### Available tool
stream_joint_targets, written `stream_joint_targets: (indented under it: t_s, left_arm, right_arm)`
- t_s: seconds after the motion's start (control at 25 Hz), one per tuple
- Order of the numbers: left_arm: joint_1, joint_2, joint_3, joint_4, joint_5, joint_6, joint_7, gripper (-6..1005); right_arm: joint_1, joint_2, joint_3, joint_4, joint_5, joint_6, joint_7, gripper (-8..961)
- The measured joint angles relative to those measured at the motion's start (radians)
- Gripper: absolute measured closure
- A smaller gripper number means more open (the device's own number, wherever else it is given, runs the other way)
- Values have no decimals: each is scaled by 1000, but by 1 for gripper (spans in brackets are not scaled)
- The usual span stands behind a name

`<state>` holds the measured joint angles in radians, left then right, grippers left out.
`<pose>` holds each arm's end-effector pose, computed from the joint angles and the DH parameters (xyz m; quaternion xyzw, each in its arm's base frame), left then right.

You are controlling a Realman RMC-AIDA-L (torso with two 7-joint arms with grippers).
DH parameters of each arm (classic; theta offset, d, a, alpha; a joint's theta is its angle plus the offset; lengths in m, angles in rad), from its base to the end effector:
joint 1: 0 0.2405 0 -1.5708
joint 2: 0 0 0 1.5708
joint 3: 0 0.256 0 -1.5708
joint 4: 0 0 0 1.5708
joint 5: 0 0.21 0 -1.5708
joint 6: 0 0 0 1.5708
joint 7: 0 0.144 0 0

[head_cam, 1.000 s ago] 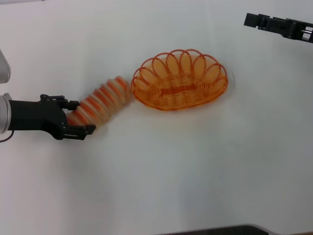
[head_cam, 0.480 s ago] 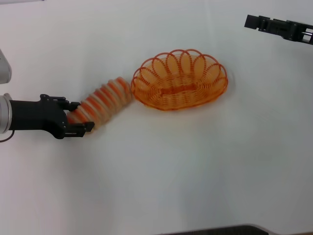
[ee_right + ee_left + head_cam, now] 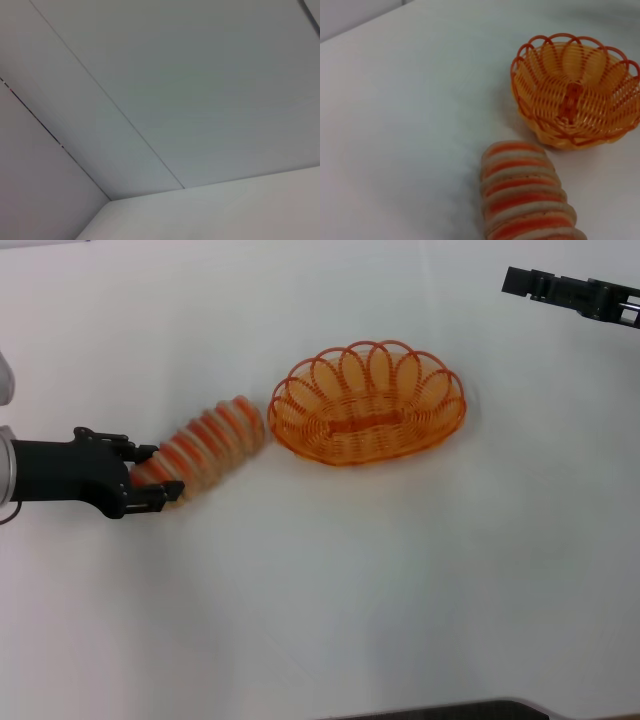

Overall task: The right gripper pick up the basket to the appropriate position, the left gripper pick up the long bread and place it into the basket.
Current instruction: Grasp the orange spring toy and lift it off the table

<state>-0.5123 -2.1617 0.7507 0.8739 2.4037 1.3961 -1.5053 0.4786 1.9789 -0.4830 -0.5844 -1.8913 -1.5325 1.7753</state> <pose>-0.2893 0.3311 -0.0165 -0.9637 -0.2172 -0.0235 0.1535 0.3053 0.3371 0.0653 -0.8044 0.4404 0.3510 0.1891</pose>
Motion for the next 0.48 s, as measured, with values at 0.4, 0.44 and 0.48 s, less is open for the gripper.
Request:
stream_joint_targets:
  t_s: [0.4, 0.44, 0.48]
  left_arm:
    - [-2, 0, -53, 25, -4, -8, -8, 461]
    - [-5, 0, -65, 26, -8, -9, -8, 466]
    - [-6, 0, -73, 26, -15, -11, -8, 472]
  right_arm:
    - [-1, 0, 1, 0, 3, -1, 3, 38]
    - [-1, 0, 1, 0, 3, -1, 3, 38]
    - [-2, 0, 1, 0, 3, -1, 2, 38]
